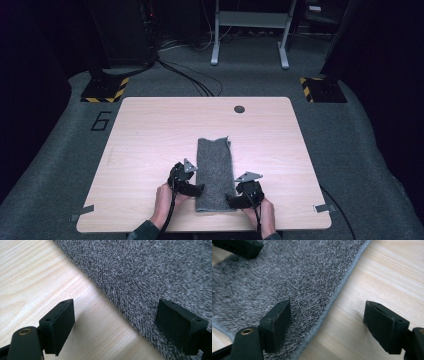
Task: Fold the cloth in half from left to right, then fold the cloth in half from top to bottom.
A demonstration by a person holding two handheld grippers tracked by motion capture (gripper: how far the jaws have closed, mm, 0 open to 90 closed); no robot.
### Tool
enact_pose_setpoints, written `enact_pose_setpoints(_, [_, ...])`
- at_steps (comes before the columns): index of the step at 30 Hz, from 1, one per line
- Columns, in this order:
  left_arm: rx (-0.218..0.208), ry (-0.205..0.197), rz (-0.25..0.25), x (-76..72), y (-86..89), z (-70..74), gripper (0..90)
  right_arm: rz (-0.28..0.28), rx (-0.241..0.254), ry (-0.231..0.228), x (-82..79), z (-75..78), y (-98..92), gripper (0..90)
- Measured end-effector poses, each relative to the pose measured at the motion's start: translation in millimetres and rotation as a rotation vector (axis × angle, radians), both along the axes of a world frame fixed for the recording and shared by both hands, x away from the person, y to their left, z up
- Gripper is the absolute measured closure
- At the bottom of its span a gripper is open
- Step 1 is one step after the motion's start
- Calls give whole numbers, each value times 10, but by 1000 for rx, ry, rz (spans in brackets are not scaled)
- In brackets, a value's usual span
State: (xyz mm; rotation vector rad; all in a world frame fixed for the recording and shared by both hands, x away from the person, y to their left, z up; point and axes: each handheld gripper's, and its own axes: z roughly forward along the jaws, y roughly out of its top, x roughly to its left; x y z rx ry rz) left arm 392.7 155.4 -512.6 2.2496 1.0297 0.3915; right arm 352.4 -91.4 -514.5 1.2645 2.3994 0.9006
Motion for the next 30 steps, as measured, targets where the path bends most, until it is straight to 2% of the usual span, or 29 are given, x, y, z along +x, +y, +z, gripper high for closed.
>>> enact_pose_setpoints(4, [-36,-3,22,114,95,98,153,-15,34,-13,116,94,-77,219])
enact_pose_setpoints(7, [-42,-9,45,225,158,150,153,-38,58,-16,239,174,-116,220])
enact_pose_setpoints(13, [-75,0,98,441,246,200,153,-42,49,-25,479,259,-126,222])
enact_pose_setpoints(16, [-58,1,99,540,243,229,153,-44,44,-27,574,287,-125,223])
enact_pose_setpoints(24, [-68,25,126,820,198,266,151,-56,69,-17,836,346,-114,217])
enact_pose_setpoints(28, [-57,26,149,987,173,274,151,-73,83,-6,988,382,-100,209])
enact_pose_setpoints(29, [-57,26,149,987,173,274,151,-73,83,-6,988,382,-100,209])
enact_pose_setpoints(30, [-62,27,155,1021,169,275,151,-69,82,-5,1060,389,-96,204])
